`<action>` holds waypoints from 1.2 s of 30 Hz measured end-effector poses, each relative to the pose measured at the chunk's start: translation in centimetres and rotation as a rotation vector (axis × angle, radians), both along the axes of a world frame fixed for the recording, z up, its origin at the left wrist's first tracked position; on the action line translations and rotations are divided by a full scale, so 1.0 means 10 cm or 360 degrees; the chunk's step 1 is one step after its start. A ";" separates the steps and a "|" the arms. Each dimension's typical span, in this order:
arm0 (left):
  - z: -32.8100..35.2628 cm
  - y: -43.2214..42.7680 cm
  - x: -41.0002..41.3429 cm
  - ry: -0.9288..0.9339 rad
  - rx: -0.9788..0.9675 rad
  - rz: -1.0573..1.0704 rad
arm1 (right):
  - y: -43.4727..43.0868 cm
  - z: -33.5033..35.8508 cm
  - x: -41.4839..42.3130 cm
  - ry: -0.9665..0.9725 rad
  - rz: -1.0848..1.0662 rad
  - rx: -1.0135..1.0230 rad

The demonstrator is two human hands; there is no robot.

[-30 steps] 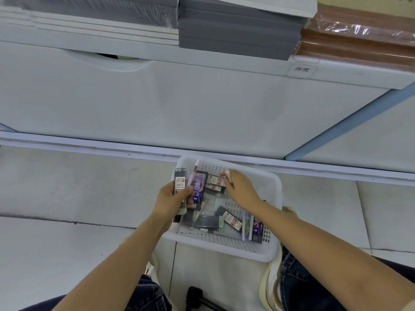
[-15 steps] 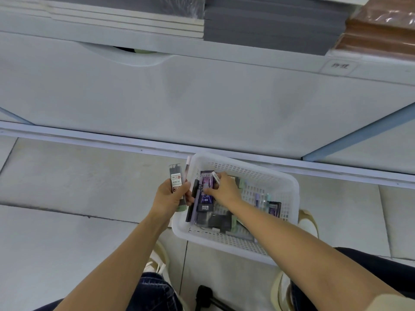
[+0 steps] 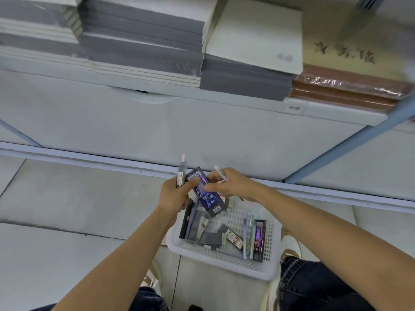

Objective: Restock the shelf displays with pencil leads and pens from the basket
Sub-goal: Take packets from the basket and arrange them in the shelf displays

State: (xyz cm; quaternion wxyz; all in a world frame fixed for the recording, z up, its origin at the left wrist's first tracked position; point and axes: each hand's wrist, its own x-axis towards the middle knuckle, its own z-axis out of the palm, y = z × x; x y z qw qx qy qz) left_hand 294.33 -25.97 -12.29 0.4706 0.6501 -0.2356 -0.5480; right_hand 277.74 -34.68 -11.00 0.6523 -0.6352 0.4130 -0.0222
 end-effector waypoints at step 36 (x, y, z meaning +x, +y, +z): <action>3.96 -0.44 0.45 -0.0550 -0.1022 -0.0127 | -0.61 4.79 -0.06 -0.0273 -0.0888 -0.1867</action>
